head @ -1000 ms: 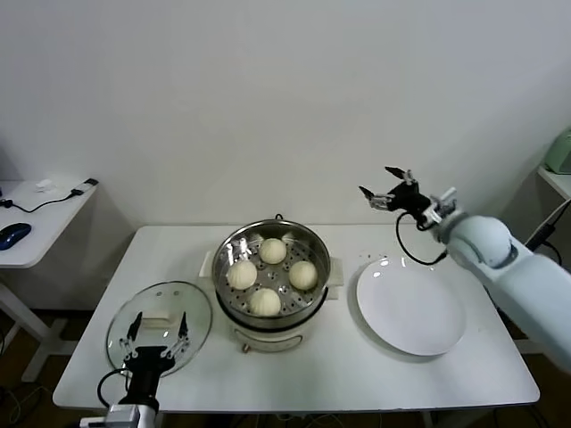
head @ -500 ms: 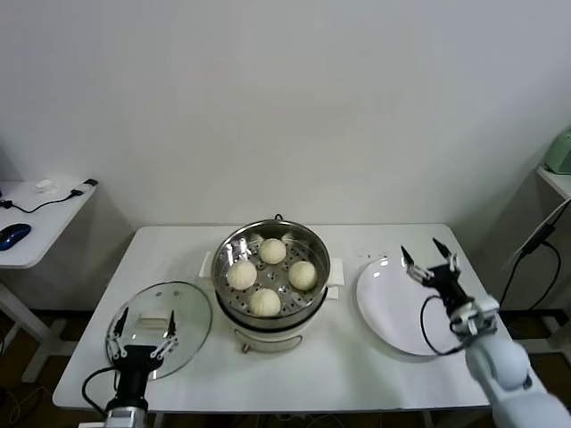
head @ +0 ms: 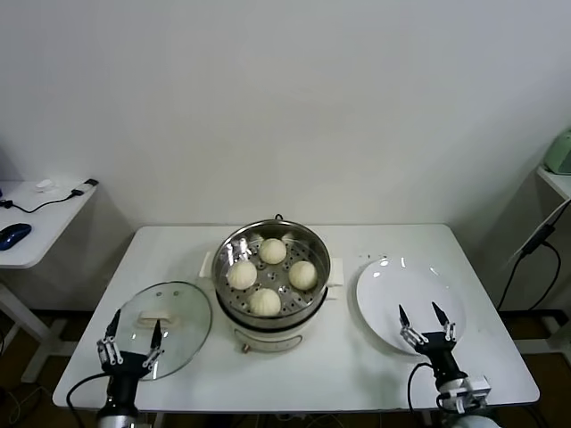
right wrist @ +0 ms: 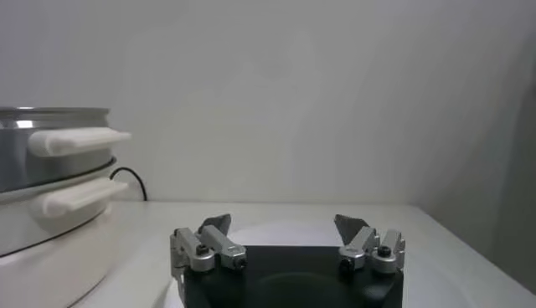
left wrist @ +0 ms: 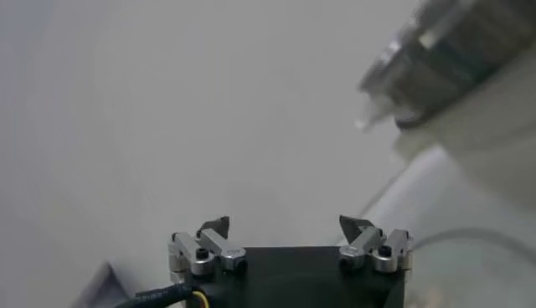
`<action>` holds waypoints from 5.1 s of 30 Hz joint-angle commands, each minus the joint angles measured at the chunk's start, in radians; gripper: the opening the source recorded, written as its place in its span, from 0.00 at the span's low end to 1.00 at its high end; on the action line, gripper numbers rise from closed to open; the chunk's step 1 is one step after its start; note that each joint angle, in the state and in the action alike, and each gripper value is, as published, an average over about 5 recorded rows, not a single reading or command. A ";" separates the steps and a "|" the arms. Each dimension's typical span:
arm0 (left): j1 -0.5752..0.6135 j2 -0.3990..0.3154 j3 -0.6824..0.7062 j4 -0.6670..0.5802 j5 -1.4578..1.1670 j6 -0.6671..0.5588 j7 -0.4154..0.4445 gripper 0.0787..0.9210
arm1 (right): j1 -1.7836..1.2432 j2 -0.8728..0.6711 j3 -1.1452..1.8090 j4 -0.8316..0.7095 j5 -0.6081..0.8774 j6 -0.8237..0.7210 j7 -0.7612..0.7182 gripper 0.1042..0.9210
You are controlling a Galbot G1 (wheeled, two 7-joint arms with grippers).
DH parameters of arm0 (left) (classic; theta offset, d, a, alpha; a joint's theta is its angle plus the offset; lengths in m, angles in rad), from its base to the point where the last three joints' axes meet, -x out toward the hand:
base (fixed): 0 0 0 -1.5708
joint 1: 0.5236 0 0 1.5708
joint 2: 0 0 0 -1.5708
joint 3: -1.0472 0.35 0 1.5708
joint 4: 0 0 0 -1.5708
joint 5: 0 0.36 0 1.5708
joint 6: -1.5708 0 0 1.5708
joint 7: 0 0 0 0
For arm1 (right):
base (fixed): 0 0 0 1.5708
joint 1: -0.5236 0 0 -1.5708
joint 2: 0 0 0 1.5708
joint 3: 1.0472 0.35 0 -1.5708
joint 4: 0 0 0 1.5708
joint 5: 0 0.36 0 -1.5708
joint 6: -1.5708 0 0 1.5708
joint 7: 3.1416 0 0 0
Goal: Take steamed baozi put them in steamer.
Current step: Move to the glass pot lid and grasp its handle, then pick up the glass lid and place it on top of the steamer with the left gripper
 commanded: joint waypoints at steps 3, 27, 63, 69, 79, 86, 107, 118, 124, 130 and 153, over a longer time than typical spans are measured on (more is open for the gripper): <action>-0.046 0.072 -0.005 0.210 0.515 0.109 -0.088 0.88 | -0.053 0.086 0.030 0.020 -0.070 -0.025 0.019 0.88; -0.301 0.056 0.043 0.413 0.636 0.207 -0.037 0.88 | -0.067 0.109 0.034 0.036 -0.078 -0.043 0.033 0.88; -0.338 0.061 0.077 0.443 0.559 0.254 0.010 0.12 | -0.063 0.125 0.029 0.059 -0.141 -0.049 0.025 0.88; -0.302 0.075 0.043 0.315 0.519 0.278 0.054 0.06 | -0.065 0.122 0.037 0.070 -0.139 -0.050 0.025 0.88; -0.177 0.208 -0.065 -0.069 0.278 0.431 0.300 0.06 | -0.064 0.122 0.038 0.088 -0.181 -0.089 0.060 0.88; -0.238 0.228 -0.042 -0.268 0.258 0.583 0.453 0.06 | -0.063 0.120 0.035 0.088 -0.192 -0.088 0.064 0.88; -0.513 -0.111 0.616 -0.269 0.876 0.864 0.675 0.06 | -0.091 0.119 0.022 0.056 -0.157 0.017 0.055 0.88; -0.577 -0.226 0.705 -0.108 0.946 0.873 0.661 0.06 | -0.103 0.109 0.035 0.057 -0.127 0.038 0.063 0.88; -0.599 -0.240 0.716 -0.048 0.951 0.873 0.649 0.06 | -0.103 0.108 0.043 0.054 -0.121 0.044 0.069 0.88; -0.611 -0.245 0.715 -0.003 0.962 0.874 0.639 0.06 | -0.104 0.113 0.048 0.052 -0.125 0.053 0.077 0.88; -0.632 -0.210 0.645 0.078 0.984 0.866 0.621 0.06 | -0.100 0.117 0.053 0.018 -0.131 0.100 0.070 0.88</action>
